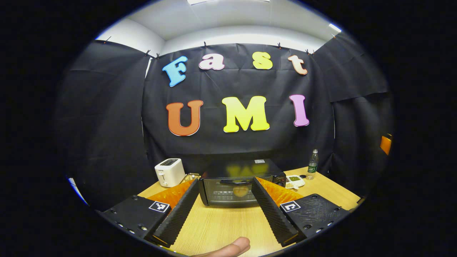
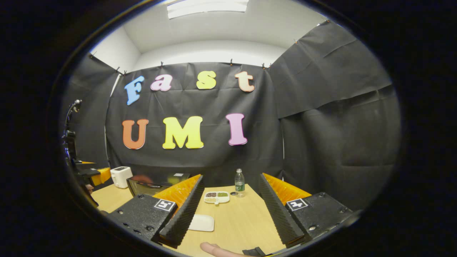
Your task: Open the electric oven with the left hand, put the food in, and close the electric oven.
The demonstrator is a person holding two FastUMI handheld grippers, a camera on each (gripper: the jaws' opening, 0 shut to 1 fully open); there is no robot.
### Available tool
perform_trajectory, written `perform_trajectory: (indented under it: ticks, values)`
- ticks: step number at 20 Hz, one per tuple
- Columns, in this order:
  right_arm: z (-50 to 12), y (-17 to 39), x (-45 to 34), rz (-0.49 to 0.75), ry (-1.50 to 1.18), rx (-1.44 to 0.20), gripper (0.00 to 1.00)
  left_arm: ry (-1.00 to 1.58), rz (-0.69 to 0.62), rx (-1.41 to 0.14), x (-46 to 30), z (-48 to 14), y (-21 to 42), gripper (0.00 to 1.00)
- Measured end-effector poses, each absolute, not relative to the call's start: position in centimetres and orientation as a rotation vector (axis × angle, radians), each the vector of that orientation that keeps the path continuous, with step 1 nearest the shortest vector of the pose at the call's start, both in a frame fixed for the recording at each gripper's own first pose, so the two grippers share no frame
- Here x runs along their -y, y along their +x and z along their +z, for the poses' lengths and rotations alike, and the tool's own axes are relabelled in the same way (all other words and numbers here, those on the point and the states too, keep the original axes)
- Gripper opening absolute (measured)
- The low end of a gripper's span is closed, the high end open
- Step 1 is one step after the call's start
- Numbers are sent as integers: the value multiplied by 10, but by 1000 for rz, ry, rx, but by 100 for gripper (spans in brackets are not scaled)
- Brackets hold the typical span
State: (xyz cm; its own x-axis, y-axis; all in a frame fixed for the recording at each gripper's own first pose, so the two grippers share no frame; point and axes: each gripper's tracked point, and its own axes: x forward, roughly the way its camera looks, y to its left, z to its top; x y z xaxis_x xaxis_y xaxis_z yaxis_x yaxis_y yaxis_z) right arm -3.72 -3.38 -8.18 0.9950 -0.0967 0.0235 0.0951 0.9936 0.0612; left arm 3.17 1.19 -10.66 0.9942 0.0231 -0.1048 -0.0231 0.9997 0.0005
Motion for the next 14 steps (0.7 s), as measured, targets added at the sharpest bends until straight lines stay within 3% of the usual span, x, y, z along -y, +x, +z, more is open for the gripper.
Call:
perform_trajectory:
  ticks: [7,9,10,14]
  values:
    - [-67,-84,18,-82,37,82,94,-31,-17,-18,-8,-78,-51,96]
    - [-63,-95,13,-75,28,98,98,-27,-17,-23,-7,-81,-65,96]
    - [-61,-99,12,-74,23,103,94,-27,-20,-26,-6,-81,-69,96]
    - [-48,-108,10,-78,4,126,94,-1,-9,-13,-12,-75,-77,96]
